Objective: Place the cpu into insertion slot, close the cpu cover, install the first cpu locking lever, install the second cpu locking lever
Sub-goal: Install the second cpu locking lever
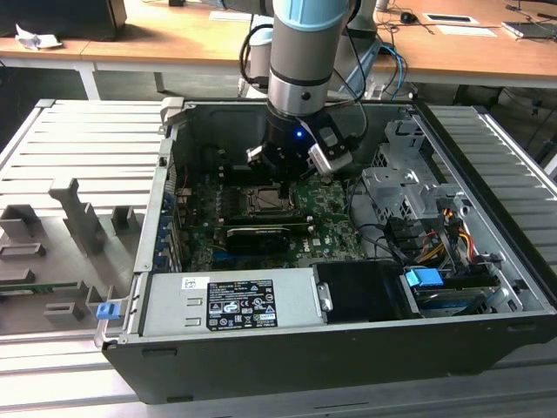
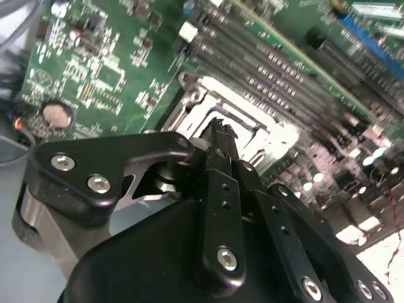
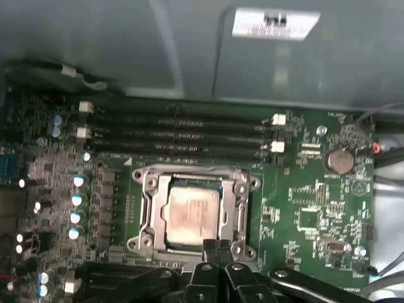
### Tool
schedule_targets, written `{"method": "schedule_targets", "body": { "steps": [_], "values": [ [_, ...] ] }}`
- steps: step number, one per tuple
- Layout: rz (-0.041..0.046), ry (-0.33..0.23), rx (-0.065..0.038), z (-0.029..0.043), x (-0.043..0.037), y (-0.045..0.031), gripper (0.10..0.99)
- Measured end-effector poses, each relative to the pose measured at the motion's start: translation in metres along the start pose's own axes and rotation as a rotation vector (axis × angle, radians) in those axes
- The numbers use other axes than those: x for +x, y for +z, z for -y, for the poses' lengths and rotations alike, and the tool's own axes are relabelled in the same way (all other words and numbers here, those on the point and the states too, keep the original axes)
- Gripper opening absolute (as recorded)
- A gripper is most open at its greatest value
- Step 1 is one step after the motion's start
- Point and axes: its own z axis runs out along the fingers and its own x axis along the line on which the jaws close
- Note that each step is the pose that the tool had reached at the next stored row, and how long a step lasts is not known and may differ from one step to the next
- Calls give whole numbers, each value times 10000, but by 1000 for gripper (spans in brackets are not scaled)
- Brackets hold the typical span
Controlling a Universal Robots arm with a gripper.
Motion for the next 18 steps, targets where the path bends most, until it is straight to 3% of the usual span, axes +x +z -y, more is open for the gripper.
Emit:
{"method": "schedule_targets", "body": {
  "steps": [3, 7, 10, 12, 14, 16, 18],
  "values": [
    [6, -23, -118, 154, 11, 30, 106],
    [14, -38, -242, 241, 45, 27, 106],
    [20, -43, -312, 221, 335, 47, 106],
    [21, -45, -344, 215, 458, 83, 106],
    [25, -44, -394, 213, 510, 112, 106],
    [33, -48, -514, 218, 509, 162, 106],
    [70, -51, -1005, 276, 513, 168, 106]
  ]
}}
